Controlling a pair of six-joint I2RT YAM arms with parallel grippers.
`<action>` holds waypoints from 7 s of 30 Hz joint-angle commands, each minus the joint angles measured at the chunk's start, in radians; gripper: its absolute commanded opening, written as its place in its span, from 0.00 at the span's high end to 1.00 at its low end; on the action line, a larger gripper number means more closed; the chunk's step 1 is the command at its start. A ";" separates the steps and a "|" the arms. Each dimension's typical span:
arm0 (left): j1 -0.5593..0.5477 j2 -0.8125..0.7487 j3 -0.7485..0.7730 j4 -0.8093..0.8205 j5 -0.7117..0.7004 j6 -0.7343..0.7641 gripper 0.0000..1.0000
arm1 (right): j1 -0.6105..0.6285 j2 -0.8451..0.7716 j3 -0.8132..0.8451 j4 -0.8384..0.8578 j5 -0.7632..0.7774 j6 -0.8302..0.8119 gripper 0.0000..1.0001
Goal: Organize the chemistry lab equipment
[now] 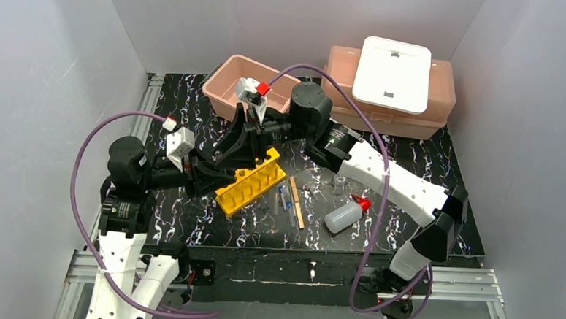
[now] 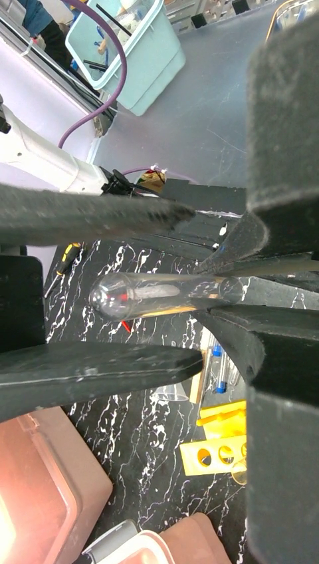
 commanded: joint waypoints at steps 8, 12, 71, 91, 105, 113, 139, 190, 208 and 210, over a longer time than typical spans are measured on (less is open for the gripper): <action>-0.008 0.007 0.021 -0.035 -0.010 0.042 1.00 | 0.012 0.005 0.045 0.043 -0.028 0.018 0.77; -0.008 0.007 0.034 -0.042 -0.050 0.036 0.70 | 0.011 -0.022 0.021 0.011 0.006 -0.020 0.93; -0.008 -0.145 -0.200 -0.126 -0.716 0.058 0.02 | 0.090 0.160 -0.832 0.968 0.786 -0.225 0.99; -0.007 -0.155 -0.206 -0.126 -0.714 0.088 0.02 | 0.090 0.191 -0.838 0.970 0.797 -0.234 0.99; -0.008 -0.155 -0.204 -0.123 -0.714 0.087 0.02 | 0.091 0.212 -0.831 0.970 0.803 -0.236 0.99; -0.008 -0.159 -0.207 -0.121 -0.714 0.086 0.02 | 0.091 0.225 -0.830 0.967 0.800 -0.233 0.99; -0.008 -0.153 -0.184 -0.114 -0.716 0.084 0.02 | 0.120 0.044 -0.882 0.852 0.853 -0.290 0.02; -0.008 -0.168 -0.086 -0.178 -0.876 0.048 0.02 | 0.076 0.200 -0.472 -0.417 1.202 0.403 0.55; -0.008 -0.179 -0.073 -0.173 -0.853 0.039 0.02 | 0.073 0.235 -0.452 -0.471 1.221 0.395 0.92; -0.008 -0.182 -0.068 -0.172 -0.843 0.037 0.02 | 0.073 0.211 -0.457 -0.467 1.226 0.382 0.99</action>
